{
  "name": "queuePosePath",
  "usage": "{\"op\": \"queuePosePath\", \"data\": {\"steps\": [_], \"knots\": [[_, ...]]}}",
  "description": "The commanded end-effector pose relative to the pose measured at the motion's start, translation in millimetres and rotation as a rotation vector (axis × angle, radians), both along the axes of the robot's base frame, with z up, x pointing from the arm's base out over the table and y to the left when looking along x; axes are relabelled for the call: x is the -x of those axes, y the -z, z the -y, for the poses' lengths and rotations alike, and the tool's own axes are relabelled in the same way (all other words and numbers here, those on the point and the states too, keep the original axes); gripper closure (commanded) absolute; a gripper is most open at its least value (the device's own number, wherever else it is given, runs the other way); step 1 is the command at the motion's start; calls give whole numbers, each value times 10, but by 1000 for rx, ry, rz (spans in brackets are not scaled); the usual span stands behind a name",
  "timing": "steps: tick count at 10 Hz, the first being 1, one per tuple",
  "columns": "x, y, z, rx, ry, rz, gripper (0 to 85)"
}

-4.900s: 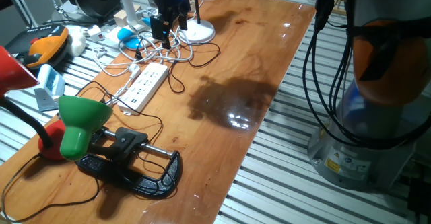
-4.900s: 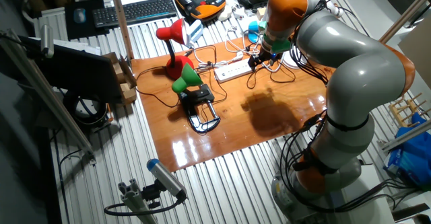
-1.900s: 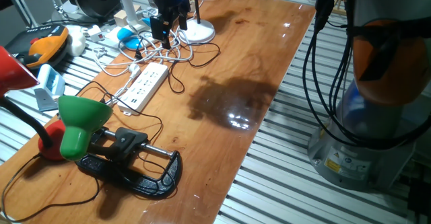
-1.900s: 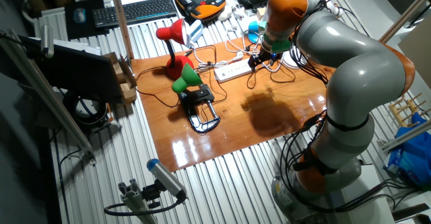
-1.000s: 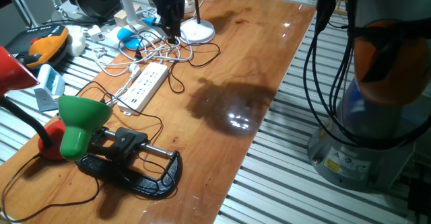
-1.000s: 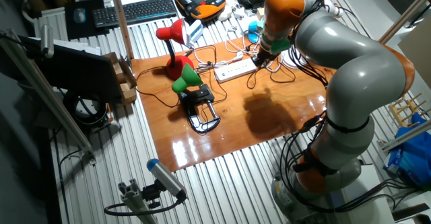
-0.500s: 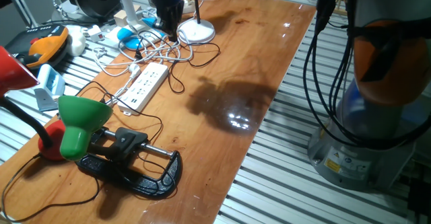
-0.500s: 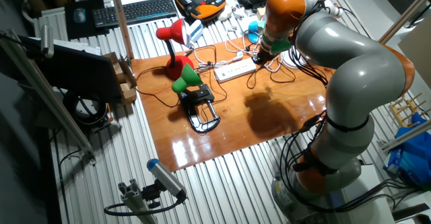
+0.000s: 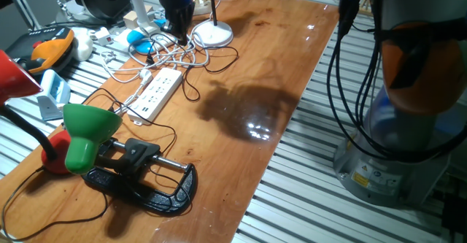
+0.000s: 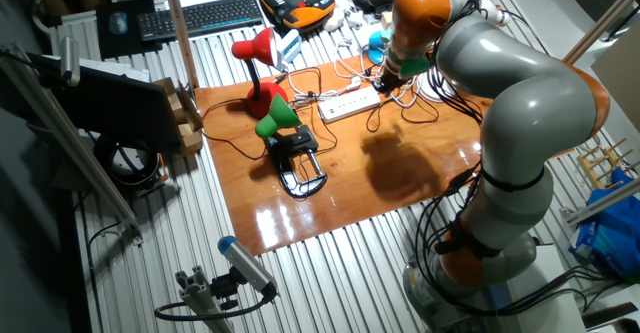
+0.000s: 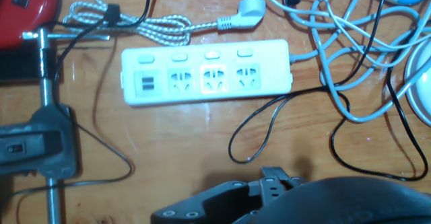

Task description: Plug in the power cord of the desk lamp, turn on the socket, and light up the desk lamp

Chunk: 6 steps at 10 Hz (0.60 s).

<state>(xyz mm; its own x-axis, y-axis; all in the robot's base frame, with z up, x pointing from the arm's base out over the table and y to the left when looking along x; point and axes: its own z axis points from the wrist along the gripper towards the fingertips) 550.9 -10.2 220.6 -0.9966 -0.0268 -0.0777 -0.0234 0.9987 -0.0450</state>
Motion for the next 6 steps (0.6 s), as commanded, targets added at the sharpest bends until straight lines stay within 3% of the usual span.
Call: {"op": "queuePosePath", "data": {"steps": [1, 6], "knots": [[-27, 16, 2, 1, 6, 5, 850], [-164, 154, 76, -2, 36, 11, 850]]}}
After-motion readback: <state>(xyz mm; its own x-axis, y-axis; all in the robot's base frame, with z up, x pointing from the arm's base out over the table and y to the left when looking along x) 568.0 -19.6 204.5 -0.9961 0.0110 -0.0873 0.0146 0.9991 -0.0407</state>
